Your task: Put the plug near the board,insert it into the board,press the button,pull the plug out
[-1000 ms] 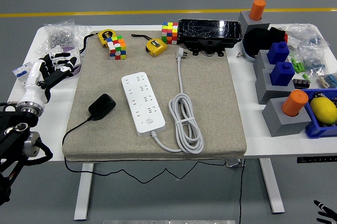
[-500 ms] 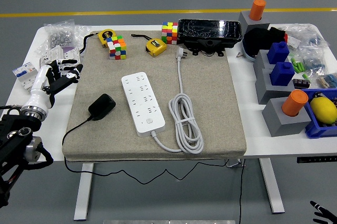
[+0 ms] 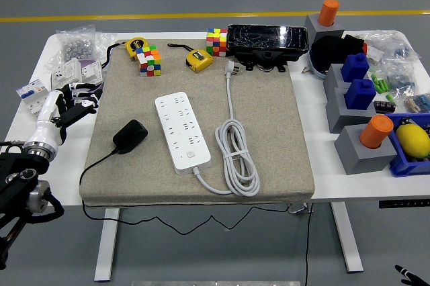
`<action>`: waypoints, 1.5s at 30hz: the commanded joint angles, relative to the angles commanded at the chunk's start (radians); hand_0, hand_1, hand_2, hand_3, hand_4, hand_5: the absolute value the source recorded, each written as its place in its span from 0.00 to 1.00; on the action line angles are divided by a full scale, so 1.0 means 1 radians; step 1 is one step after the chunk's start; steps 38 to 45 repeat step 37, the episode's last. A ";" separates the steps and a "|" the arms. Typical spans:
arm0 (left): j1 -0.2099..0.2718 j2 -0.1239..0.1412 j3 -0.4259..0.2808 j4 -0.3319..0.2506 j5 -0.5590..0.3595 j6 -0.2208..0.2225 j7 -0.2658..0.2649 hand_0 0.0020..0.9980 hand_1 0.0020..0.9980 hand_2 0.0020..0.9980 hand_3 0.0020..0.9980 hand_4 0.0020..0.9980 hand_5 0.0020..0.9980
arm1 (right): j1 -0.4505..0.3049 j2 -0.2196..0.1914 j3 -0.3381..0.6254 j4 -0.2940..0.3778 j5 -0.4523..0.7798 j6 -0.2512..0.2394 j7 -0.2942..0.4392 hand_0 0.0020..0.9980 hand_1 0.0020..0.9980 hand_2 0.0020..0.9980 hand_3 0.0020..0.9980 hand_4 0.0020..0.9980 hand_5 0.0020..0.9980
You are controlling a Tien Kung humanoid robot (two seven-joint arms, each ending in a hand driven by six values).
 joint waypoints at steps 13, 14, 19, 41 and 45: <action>-0.004 0.001 -0.008 -0.008 -0.003 -0.003 0.002 0.40 0.42 0.50 0.55 0.76 0.25 | -0.002 -0.004 0.016 0.003 -0.004 -0.002 -0.001 0.56 0.64 0.62 0.60 0.96 0.49; -0.007 0.001 -0.008 -0.011 -0.002 -0.003 0.003 0.40 0.42 0.50 0.55 0.76 0.25 | -0.003 -0.003 0.023 0.004 -0.006 -0.002 -0.001 0.56 0.64 0.62 0.60 0.96 0.49; -0.014 -0.007 -0.033 -0.037 0.011 -0.004 0.004 0.40 0.42 0.50 0.55 0.76 0.25 | -0.001 0.005 0.058 0.003 -0.013 0.002 -0.003 0.56 0.64 0.62 0.60 0.96 0.49; -0.010 -0.020 -0.060 -0.051 0.023 -0.005 0.012 0.40 0.43 0.50 0.55 0.76 0.25 | -0.017 0.006 0.138 0.009 -0.032 0.001 -0.004 0.56 0.64 0.62 0.60 0.96 0.49; -0.010 -0.020 -0.060 -0.051 0.023 -0.005 0.012 0.40 0.43 0.50 0.55 0.76 0.25 | -0.017 0.006 0.138 0.009 -0.032 0.001 -0.004 0.56 0.64 0.62 0.60 0.96 0.49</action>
